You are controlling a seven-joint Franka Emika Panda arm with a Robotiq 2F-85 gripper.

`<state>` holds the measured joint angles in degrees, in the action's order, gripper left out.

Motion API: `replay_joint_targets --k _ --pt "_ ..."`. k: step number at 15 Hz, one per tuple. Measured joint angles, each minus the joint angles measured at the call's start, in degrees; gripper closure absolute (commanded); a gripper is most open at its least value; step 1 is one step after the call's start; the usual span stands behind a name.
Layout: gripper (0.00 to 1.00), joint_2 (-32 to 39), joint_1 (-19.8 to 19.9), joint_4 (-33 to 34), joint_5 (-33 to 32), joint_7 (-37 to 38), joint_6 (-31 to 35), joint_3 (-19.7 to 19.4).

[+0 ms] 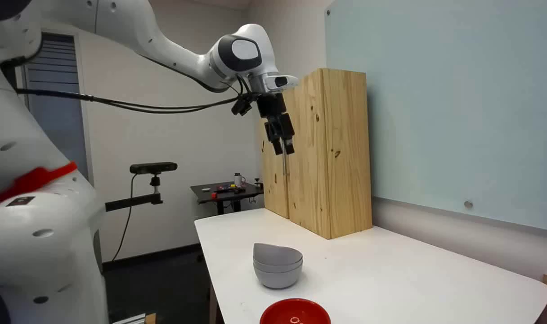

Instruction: Remove one grey bowl from the pile.

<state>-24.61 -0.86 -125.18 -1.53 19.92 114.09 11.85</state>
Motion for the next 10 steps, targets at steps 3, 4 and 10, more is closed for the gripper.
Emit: replay_joint_targets --k 3,4,10 --pt "0.00 0.5 0.0 -0.3 0.0 0.0 0.0 0.0" --pt "0.00 0.5 0.0 -0.3 0.0 0.0 0.0 0.0" --pt "0.00 0.5 0.0 -0.3 0.0 0.0 0.0 0.0"
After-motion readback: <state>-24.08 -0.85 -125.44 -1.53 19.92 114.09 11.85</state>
